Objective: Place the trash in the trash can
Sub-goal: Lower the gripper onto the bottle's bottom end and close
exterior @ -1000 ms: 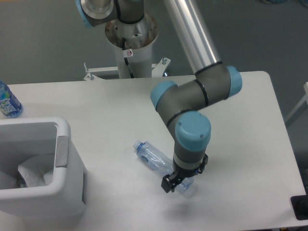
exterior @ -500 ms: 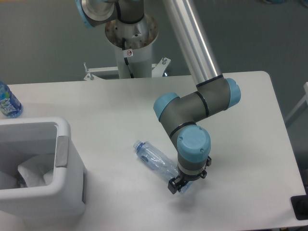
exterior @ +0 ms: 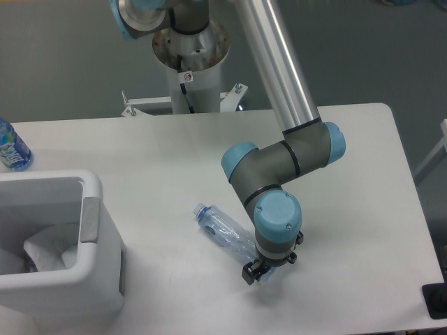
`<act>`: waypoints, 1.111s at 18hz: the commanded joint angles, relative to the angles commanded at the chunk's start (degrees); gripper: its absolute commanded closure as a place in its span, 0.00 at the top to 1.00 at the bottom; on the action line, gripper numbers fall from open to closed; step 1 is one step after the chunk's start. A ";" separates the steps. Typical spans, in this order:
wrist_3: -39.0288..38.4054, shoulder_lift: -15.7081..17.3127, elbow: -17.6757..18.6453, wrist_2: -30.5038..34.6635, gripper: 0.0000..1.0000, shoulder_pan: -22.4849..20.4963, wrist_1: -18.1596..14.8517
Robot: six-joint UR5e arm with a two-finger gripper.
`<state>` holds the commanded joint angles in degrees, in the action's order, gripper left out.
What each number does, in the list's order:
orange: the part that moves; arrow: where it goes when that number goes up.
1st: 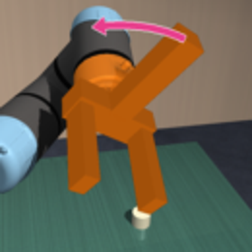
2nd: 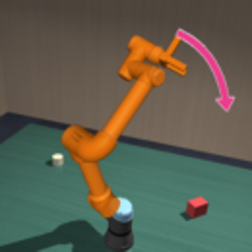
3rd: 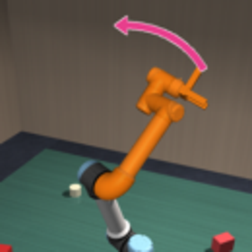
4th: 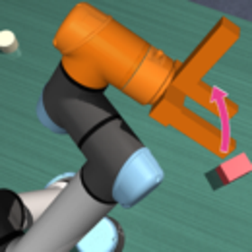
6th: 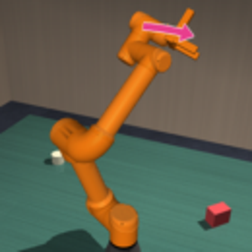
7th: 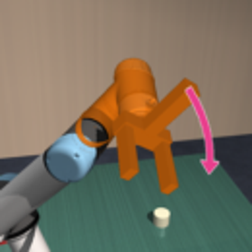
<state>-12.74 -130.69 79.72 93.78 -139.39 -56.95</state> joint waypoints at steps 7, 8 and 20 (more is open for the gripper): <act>0.17 0.44 0.88 0.00 0.64 0.09 0.00; 0.17 0.53 1.05 0.00 0.64 0.09 0.00; 0.79 1.06 1.49 0.00 0.58 0.18 0.00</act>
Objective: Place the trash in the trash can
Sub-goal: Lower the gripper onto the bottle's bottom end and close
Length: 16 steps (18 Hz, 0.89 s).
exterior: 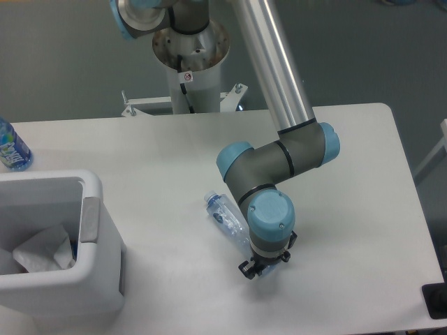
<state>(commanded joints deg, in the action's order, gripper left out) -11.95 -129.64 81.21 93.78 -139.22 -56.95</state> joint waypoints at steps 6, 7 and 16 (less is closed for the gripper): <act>0.18 0.44 -0.09 0.62 0.55 0.00 -0.09; 0.18 0.53 -0.09 0.62 0.52 -0.09 -0.09; 3.68 2.89 -1.58 0.35 0.52 -0.09 0.44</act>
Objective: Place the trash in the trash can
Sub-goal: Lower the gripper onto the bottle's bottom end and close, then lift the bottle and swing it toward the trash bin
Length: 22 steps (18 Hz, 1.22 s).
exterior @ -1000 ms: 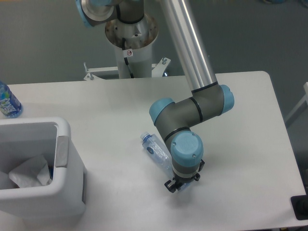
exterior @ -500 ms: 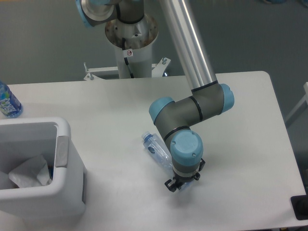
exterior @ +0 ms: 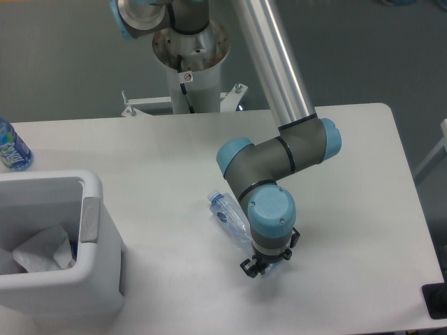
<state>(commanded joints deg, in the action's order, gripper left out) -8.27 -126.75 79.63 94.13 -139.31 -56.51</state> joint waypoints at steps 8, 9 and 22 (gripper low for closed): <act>0.98 3.44 -9.04 -2.20 0.52 -0.44 1.05; 0.89 3.44 -10.80 -2.20 0.52 -0.44 1.58; -3.41 13.62 -14.24 -13.97 0.52 1.22 10.20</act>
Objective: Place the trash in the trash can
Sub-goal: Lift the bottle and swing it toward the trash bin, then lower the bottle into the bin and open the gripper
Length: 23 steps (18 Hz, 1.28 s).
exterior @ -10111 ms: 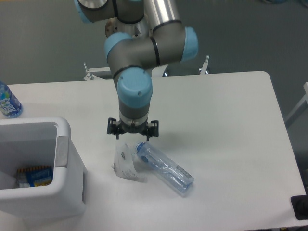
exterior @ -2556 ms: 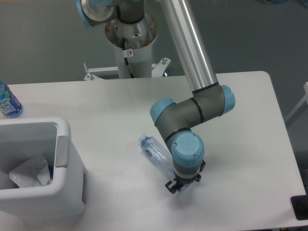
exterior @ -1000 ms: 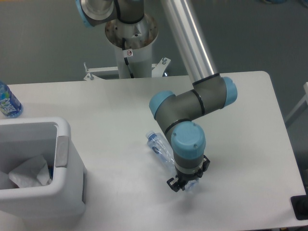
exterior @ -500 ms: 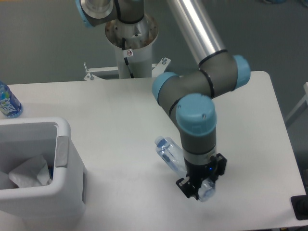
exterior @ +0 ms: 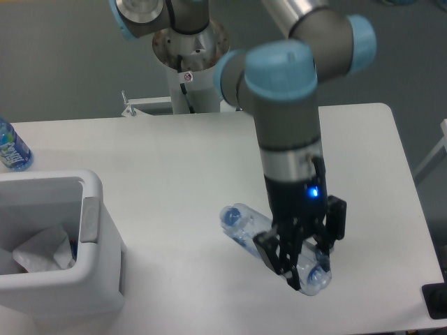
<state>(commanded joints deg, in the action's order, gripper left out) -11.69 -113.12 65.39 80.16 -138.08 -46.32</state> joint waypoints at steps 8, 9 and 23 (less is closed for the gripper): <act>-1.67 3.34 0.09 -1.06 0.52 7.03 0.18; -2.54 3.87 0.17 -1.15 0.52 7.82 0.18; -6.68 2.82 0.18 -1.24 0.52 17.22 0.18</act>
<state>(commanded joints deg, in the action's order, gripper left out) -18.37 -110.30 65.57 78.93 -120.86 -46.14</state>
